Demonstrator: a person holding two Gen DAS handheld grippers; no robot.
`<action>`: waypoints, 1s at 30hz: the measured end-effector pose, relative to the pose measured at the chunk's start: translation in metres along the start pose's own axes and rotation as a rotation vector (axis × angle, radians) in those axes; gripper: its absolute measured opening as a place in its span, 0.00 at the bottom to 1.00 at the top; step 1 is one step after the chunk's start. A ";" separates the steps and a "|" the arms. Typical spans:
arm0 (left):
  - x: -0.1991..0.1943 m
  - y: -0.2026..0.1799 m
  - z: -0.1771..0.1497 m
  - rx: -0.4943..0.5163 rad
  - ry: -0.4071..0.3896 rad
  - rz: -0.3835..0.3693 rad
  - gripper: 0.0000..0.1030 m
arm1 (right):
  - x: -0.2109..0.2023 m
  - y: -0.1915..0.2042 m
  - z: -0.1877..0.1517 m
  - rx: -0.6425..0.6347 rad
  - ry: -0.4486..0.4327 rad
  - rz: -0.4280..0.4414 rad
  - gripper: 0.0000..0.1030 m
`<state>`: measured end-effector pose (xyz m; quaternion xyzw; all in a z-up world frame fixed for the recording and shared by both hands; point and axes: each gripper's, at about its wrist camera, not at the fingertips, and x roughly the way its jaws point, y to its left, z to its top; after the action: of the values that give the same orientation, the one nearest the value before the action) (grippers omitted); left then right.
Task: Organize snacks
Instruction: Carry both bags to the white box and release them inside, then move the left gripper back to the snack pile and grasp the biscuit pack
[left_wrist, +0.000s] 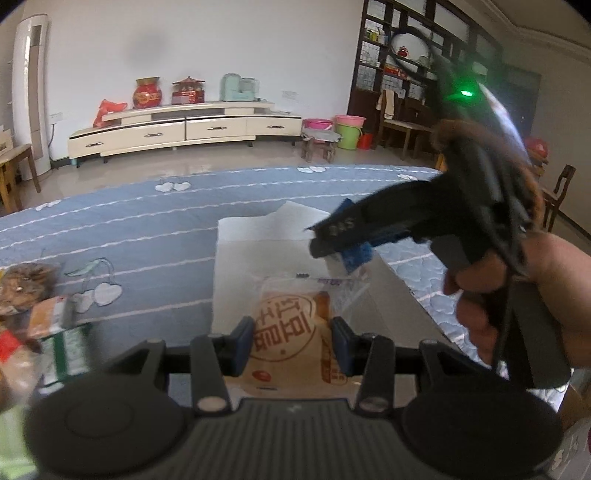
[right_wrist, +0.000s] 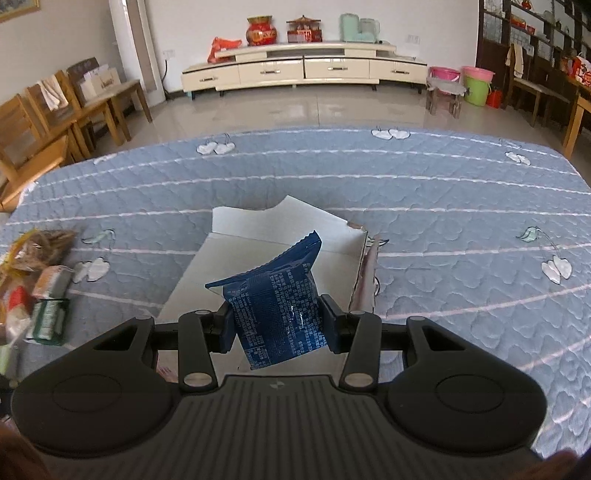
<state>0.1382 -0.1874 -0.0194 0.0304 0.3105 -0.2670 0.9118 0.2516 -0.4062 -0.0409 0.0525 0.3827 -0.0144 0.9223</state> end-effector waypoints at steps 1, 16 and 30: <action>0.002 -0.001 0.000 0.001 0.001 -0.010 0.43 | 0.004 0.002 0.002 -0.009 0.003 -0.010 0.54; -0.005 0.004 -0.011 0.011 -0.184 0.061 0.99 | -0.078 -0.016 -0.059 0.069 -0.344 -0.196 1.00; 0.003 0.018 -0.038 -0.123 -0.138 0.101 0.99 | -0.067 -0.006 -0.078 0.024 -0.338 -0.358 1.00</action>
<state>0.1283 -0.1644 -0.0540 -0.0286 0.2611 -0.2026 0.9434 0.1490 -0.4050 -0.0487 -0.0085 0.2261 -0.1906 0.9552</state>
